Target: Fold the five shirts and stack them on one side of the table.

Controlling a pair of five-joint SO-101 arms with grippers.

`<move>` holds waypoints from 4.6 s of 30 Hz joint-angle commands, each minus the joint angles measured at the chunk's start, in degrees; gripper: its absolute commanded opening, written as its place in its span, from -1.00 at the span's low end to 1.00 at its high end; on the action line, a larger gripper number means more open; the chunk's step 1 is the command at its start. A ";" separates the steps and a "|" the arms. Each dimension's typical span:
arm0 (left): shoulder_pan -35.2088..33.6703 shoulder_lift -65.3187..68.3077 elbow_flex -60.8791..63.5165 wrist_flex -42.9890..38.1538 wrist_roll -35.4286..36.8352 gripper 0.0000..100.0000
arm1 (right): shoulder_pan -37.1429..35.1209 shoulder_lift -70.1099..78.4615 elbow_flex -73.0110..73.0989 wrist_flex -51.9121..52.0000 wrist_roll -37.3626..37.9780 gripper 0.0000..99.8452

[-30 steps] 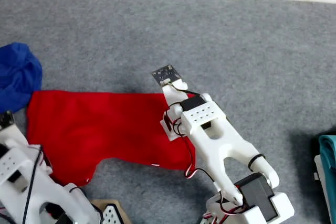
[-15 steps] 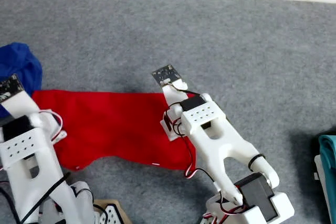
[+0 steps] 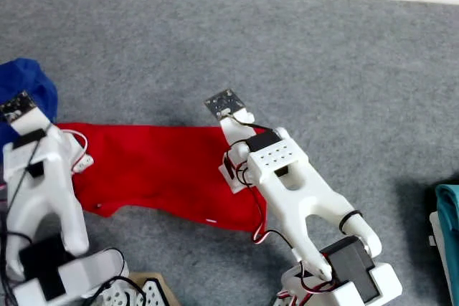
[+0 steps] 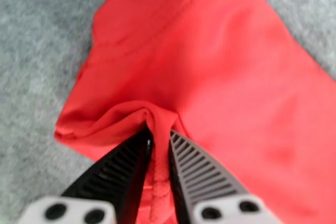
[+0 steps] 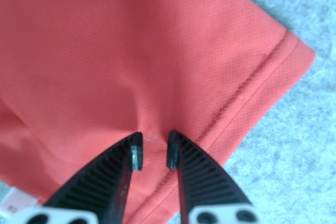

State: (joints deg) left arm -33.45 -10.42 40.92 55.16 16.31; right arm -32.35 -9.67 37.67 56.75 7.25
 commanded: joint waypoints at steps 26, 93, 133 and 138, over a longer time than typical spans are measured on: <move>1.98 3.03 -12.35 5.63 6.95 -0.36 | -16.22 -1.01 -2.42 -4.00 3.78 -0.86; -8.92 3.03 -3.56 -6.33 17.85 -0.94 | -36.53 30.73 -31.52 -27.21 -5.19 -0.98; -8.66 3.03 -2.33 -6.51 17.85 -0.94 | -33.89 8.48 -24.40 -19.47 -6.51 -0.98; -8.66 3.03 -2.33 -6.51 17.76 -0.94 | -37.14 7.16 -14.55 -22.29 -10.11 -0.88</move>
State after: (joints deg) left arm -41.71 -7.08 38.73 49.45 33.63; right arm -68.31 0.09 20.53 36.62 -1.27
